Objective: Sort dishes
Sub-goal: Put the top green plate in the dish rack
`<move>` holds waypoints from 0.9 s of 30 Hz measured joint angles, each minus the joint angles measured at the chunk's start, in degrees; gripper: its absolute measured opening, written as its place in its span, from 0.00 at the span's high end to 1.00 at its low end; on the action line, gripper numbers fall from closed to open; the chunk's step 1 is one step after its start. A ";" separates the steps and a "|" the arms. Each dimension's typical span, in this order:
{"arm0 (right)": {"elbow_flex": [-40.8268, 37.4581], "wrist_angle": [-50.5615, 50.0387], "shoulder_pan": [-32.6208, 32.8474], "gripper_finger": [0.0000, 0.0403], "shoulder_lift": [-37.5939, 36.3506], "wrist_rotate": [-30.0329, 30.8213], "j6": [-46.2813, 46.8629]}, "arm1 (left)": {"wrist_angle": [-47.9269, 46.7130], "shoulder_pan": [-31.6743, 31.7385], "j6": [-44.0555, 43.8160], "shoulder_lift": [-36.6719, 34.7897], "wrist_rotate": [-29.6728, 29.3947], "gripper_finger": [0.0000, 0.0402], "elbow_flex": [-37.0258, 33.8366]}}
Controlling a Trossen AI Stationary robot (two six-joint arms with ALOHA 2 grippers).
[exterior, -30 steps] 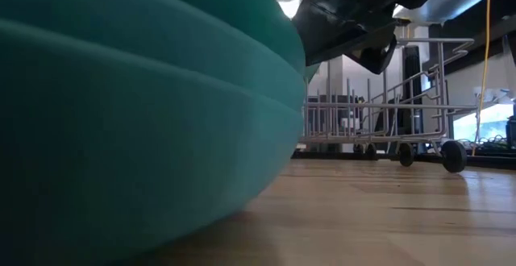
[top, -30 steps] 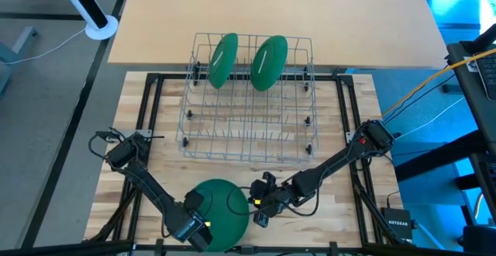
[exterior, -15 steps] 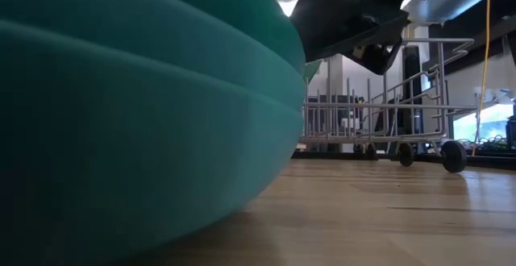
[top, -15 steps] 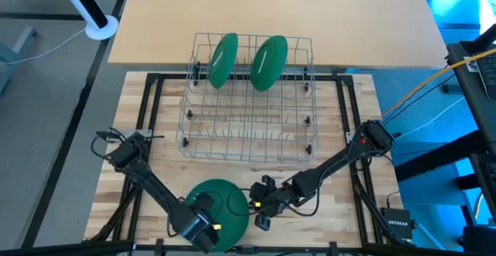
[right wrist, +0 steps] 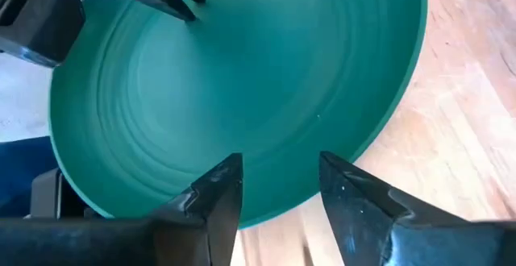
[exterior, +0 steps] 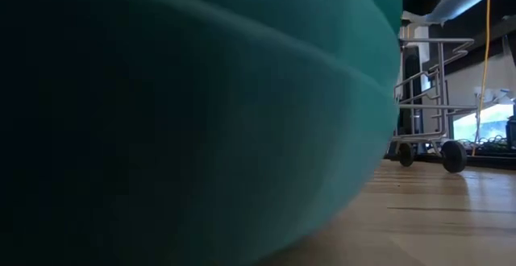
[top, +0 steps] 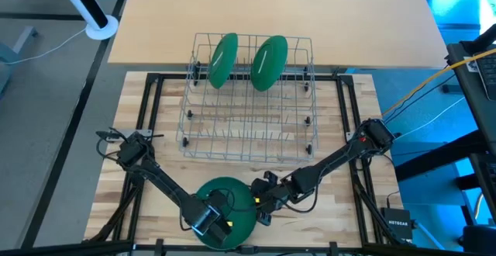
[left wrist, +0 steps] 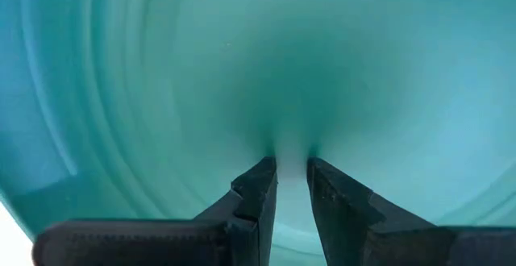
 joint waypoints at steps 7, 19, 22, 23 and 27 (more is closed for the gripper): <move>-0.07 -0.39 -1.37 0.58 -0.37 -2.85 -0.35 | 2.11 0.99 1.94 2.24 0.42 0.83 0.07; -0.13 -0.76 -1.49 0.58 -0.55 -10.49 -1.60 | 2.80 1.35 2.93 2.51 -0.68 0.83 0.00; -0.23 -0.97 -1.49 0.58 -1.17 -10.45 -1.55 | 3.12 1.35 3.30 2.51 -0.70 0.83 -0.09; -0.29 -1.27 -1.49 0.58 -1.60 -10.15 -1.51 | 3.22 1.36 3.59 2.51 -0.72 0.83 -0.10; -0.30 -2.83 -1.49 0.58 -4.99 -8.04 -1.66 | 3.30 1.38 3.69 2.51 -0.68 0.83 -0.11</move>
